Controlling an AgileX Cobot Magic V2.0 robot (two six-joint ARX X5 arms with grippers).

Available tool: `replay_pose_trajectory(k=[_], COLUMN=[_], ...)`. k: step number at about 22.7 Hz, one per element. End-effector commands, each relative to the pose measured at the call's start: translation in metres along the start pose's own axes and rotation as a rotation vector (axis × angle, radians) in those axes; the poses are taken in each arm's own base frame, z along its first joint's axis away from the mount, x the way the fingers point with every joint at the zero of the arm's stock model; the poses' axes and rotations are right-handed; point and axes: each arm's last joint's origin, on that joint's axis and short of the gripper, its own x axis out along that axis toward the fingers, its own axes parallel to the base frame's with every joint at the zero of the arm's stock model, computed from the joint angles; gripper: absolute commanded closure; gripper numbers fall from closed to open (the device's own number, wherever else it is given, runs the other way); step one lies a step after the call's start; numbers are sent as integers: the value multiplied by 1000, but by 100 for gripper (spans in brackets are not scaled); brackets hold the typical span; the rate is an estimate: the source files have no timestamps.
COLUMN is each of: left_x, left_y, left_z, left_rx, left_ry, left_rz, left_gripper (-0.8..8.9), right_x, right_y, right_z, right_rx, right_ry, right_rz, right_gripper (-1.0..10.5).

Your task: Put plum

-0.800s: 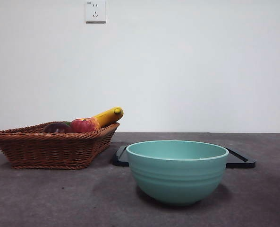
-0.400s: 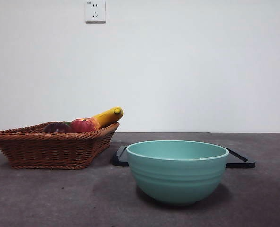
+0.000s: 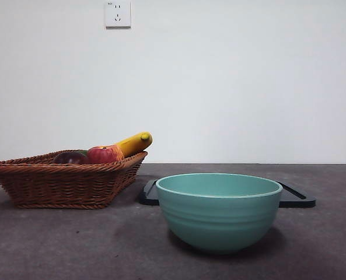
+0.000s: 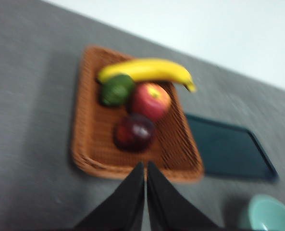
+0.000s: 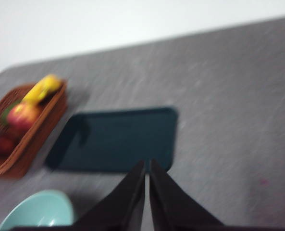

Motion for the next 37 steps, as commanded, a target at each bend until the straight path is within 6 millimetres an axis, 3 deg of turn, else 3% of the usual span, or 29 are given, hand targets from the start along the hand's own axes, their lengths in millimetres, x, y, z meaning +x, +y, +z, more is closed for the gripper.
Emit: replay_pose_trajectory(k=[1, 12, 17, 22, 24, 26, 29, 37], left_x=[2, 21, 23, 23, 23, 23, 23, 24], left_y=[-8, -36, -49, -51, -51, -51, -51, -51], left_z=[18, 64, 72, 72, 72, 72, 72, 72], left_rx=[84, 185, 242, 248, 248, 248, 247, 242], left_ry=[66, 384, 448, 447, 447, 447, 448, 444], left_rz=[-71, -237, -305, -314, -313, -313, -312, -310], left_gripper=[805, 805, 806, 805, 745, 617, 423, 331], right_x=[4, 29, 36, 37, 37, 37, 37, 37], right_y=[5, 28, 43, 47, 47, 47, 47, 47], right_z=[19, 69, 70, 68, 68, 68, 68, 68], right_rx=[-30, -103, -170, -198, -198, -197, -190, -190], right_ry=[80, 402, 542, 555, 554, 555, 556, 556], right_rz=[57, 240, 326, 351, 351, 351, 349, 348], right_gripper=[938, 938, 938, 938, 937, 911, 614, 520])
